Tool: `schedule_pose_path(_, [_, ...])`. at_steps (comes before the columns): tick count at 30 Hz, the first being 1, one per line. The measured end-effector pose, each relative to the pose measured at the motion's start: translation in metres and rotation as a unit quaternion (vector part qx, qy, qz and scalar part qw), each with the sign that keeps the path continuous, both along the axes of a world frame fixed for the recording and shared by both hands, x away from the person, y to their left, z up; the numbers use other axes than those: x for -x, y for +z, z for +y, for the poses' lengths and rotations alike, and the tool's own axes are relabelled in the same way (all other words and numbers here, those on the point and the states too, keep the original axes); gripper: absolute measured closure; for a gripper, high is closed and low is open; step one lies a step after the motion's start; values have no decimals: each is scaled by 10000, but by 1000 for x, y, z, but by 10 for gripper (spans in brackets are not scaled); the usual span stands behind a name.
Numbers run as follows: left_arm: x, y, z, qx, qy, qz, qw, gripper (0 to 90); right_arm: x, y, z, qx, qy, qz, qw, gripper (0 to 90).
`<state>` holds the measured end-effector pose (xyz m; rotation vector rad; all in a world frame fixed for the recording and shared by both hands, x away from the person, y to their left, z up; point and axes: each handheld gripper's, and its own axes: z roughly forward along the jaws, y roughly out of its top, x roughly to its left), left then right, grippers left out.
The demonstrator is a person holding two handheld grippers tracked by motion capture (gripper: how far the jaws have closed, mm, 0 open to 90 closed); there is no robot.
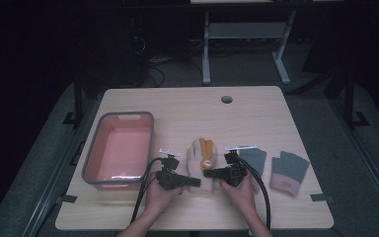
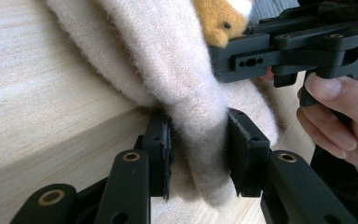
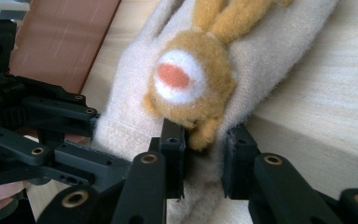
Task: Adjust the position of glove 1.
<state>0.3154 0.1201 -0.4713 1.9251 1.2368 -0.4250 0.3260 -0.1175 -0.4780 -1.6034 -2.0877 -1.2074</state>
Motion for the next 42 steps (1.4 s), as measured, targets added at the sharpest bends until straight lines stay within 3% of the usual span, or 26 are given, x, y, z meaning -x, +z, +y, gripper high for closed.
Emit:
schedule_pose_path(8, [-1,-1,2,124,-37,100,9999,657,-1,2,-3,-97,55,49,9999,810])
schedule_pose_path(18, [0,4,4,265,-138,16,9996,662,2,10,-7,-197,92,8,9998,824])
schedule_pose_path(32, [-1,21,9,371,-276,-93,9989,665,4,30,-8,-330,140,-98,9993,826])
schedule_pose_path(36, [0,15,10,297,-285,-62,9991,669,4,28,-4,-204,196,-72,9996,826])
schedule_pose_path(42, [1,2,10,177,-258,164,9994,676,1,18,0,-2,220,42,9997,805])
